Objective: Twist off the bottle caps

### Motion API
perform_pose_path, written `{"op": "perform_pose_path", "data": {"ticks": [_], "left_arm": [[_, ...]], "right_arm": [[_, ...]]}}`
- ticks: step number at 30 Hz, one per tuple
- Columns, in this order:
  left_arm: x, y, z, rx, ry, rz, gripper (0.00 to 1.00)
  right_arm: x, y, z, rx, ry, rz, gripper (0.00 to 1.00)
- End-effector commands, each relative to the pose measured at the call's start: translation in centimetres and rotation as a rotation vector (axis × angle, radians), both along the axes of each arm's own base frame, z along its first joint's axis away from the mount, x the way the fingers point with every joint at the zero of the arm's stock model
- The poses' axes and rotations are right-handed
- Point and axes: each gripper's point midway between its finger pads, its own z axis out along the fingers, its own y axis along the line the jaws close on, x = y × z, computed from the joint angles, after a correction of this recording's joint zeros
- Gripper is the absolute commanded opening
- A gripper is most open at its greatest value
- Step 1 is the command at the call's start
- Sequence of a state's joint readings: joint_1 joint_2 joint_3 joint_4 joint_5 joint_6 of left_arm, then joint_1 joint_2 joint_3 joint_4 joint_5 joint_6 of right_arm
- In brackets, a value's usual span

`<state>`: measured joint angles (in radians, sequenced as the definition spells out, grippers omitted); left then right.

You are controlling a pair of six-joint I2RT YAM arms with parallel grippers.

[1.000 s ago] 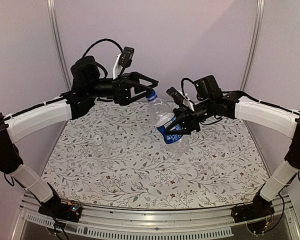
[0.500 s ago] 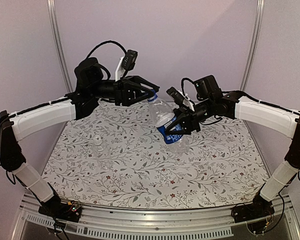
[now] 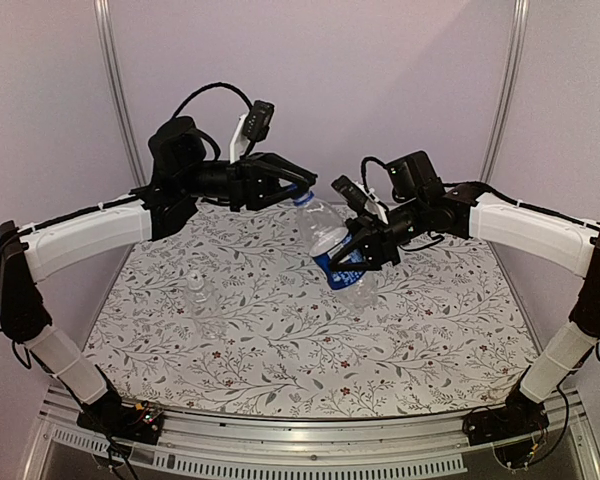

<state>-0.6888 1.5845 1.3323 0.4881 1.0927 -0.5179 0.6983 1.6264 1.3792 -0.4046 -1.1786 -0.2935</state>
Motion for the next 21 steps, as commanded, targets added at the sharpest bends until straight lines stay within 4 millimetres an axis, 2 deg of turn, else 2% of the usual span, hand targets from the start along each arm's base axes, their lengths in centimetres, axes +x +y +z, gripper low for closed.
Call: {"op": "perform_pose_path", "data": {"ticks": [1, 8, 21], "left_arm": [[0.5, 0.5, -0.2, -0.005, -0.007, 0.031, 0.28], [1.3, 0.8, 0.1, -0.004, -0.017, 0.101, 0.19], [1.5, 2.2, 1.7, -0.065, 0.04, 0.114, 0.19]], "right_arm": [[0.2, 0.2, 0.6, 0.011, -0.027, -0.005, 0.36], [0.3, 0.2, 0.5, 0.008, -0.028, -0.008, 0.36], [0.4, 0.2, 0.1, 0.0, -0.026, -0.012, 0.36]]}}
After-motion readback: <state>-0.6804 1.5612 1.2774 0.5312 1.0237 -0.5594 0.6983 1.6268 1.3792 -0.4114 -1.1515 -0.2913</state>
